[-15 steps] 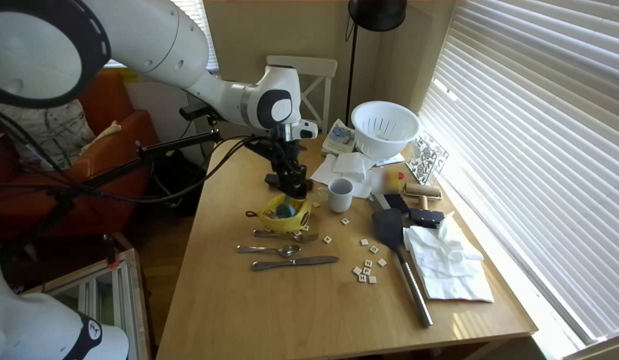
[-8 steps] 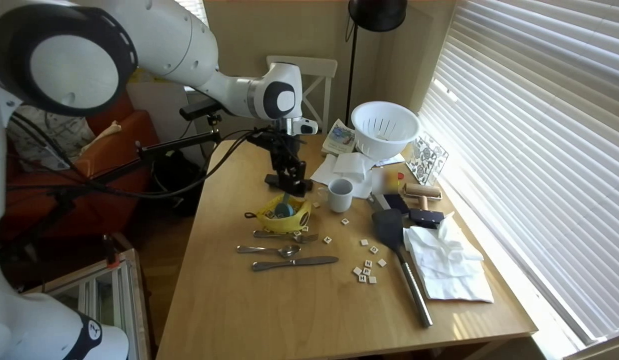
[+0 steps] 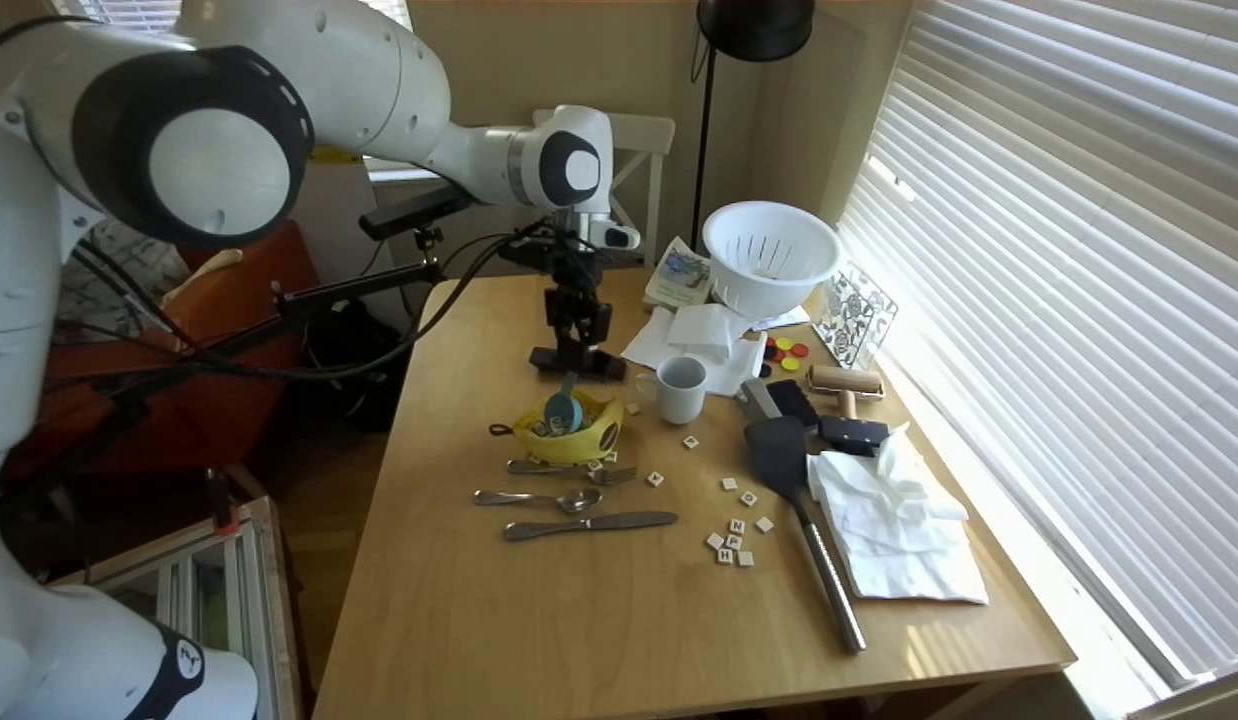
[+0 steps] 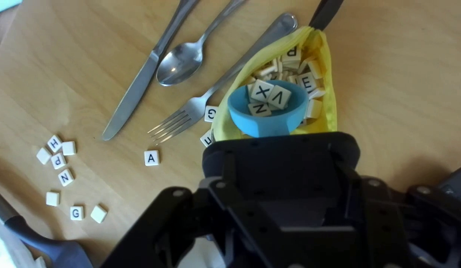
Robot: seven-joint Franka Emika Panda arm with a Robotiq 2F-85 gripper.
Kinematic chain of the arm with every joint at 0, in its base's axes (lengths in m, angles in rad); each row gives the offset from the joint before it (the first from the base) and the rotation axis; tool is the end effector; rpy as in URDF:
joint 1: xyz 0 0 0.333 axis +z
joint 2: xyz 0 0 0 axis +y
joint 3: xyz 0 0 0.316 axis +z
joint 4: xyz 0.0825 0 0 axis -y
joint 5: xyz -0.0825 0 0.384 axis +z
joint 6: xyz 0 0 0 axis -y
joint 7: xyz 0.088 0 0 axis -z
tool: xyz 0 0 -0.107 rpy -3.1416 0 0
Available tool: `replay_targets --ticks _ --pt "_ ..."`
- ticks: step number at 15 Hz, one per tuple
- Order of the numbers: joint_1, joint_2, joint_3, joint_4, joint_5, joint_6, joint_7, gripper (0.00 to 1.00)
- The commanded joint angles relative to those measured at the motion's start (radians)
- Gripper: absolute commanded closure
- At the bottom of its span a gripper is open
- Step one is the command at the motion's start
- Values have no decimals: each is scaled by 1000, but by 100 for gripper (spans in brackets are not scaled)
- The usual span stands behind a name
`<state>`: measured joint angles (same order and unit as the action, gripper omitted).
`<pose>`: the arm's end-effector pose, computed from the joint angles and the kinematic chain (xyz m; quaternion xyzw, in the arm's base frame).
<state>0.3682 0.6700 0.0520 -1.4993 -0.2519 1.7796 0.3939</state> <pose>0.6195 0.2479 0.2509 0.9747 0.0597 -0.1368 0.1665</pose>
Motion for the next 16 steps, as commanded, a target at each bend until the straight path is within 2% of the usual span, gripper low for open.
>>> replay_targets --ticks 1,5,9,14,15,16 --pt "20 44 0 119 9 -120 27 65" --pt "-3 -27 22 130 63 -160 7 65" --pt "-52 -134 39 112 167 -134 -10 65" --pt "-95 -175 10 200 207 -235 26 65" --pt "-81 -169 15 167 171 -190 10 40" --pt "-91 -175 13 178 174 -204 10 40"
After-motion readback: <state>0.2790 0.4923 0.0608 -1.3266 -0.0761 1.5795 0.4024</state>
